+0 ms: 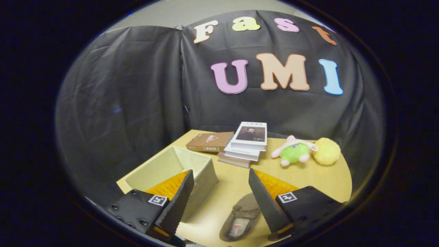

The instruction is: Open the storage box then place both shoes into the box .Put the left shoe in first, then the right shoe, with the right side of both shoes facing outward in a uniform manner.

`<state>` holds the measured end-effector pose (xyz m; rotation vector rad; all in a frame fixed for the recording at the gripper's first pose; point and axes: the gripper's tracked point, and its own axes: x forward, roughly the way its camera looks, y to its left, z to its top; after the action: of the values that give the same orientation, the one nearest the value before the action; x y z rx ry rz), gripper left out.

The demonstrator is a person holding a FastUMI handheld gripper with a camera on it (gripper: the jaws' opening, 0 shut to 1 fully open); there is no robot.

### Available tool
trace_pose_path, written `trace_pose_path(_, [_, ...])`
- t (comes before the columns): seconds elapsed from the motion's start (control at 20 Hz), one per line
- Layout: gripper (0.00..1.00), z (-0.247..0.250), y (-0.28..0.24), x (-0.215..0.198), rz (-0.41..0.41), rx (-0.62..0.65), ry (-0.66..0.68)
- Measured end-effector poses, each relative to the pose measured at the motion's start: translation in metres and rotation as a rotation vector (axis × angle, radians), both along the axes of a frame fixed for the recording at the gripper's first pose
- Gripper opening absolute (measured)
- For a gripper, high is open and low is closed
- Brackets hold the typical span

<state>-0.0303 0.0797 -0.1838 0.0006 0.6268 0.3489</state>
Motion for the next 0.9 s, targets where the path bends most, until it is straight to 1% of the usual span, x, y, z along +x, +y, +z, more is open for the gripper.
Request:
trace_pose_path(0.25, [1.00, -0.027, -0.040, -0.010, -0.034, -0.038, 0.055])
trace_pose_path(0.4, [1.00, -0.054, -0.059, -0.018, -0.048, -0.056, 0.110])
trace_pose_path(0.9, [1.00, -0.136, -0.099, -0.050, -0.049, -0.091, 0.314])
